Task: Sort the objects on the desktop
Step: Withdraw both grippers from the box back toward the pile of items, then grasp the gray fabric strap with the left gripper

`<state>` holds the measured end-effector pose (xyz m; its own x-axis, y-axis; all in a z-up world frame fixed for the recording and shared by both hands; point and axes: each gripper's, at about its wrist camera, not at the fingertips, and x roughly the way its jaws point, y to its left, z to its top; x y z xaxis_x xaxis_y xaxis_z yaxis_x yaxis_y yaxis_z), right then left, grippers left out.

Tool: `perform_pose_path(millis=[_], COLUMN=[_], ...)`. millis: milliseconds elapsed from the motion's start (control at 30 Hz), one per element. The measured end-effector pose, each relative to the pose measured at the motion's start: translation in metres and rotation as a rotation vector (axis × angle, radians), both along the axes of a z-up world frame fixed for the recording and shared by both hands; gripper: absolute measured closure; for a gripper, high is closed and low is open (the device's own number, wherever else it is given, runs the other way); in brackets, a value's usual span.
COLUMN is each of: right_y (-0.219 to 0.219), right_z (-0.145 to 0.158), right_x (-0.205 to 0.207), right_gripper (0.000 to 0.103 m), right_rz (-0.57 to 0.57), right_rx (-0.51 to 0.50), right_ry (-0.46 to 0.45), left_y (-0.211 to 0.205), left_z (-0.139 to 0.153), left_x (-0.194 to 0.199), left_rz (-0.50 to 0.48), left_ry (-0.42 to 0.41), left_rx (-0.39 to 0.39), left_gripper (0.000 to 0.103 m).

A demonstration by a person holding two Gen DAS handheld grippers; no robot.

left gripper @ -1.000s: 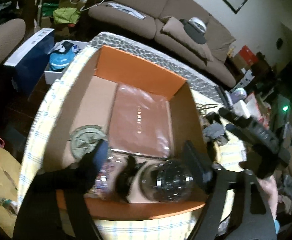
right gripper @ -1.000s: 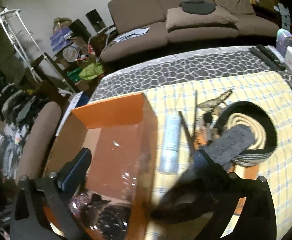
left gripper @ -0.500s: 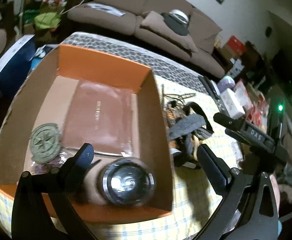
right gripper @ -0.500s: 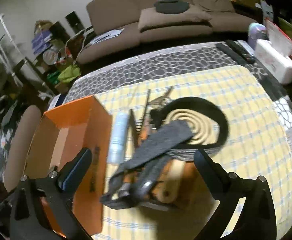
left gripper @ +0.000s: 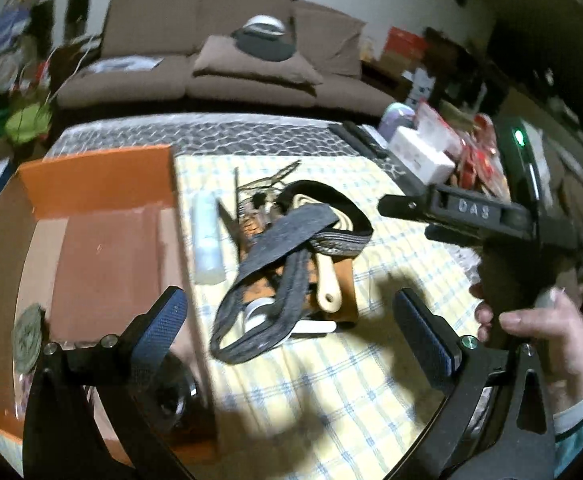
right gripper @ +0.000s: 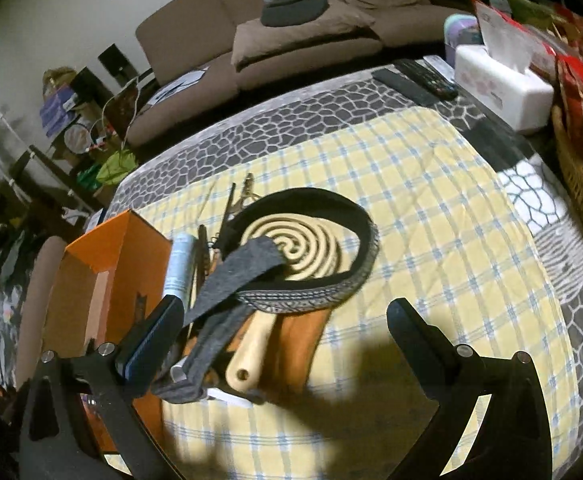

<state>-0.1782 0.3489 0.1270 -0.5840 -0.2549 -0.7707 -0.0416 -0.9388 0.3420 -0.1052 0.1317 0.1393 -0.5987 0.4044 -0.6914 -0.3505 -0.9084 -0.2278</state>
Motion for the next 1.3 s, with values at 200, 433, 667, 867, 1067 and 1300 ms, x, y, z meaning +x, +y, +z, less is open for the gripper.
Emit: perform_pose_path(millis=[200,433,667,867,1067,1300], right_y=[0.019,0.023,0.021,0.016,0.017,0.015], right_z=[-0.005,-0.006,-0.009,-0.012,-0.015,-0.017], right_x=[0.001,0.002,0.004,0.004,0.002,0.002], right_gripper=[0.000,0.000,0.000,0.000,0.000,0.000], right_rz=[-0.011,0.012,0.041,0.060,0.053,0.058], right_rx=[-0.045,-0.068,-0.088,-0.073,-0.076,-0.067], right_ry=[-0.018,-0.019,-0.028,-0.035,-0.046,-0.051], left_y=[0.037,0.055,0.057,0.055,0.053,0.046], left_z=[-0.023,-0.059,-0.076,-0.084,-0.085,-0.082], left_x=[-0.001,-0.011,-0.026,-0.032,-0.033,-0.033], left_rz=[-0.063,-0.068,-0.020,-0.002,-0.001,-0.010], left_ry=[0.013,-0.062,-0.094,-0.114,-0.130,-0.161], left_rx=[-0.126,-0.193,-0.201,-0.197,-0.187,-0.102], left_gripper=[0.020,0.042,0.046,0.053,0.072,0.091])
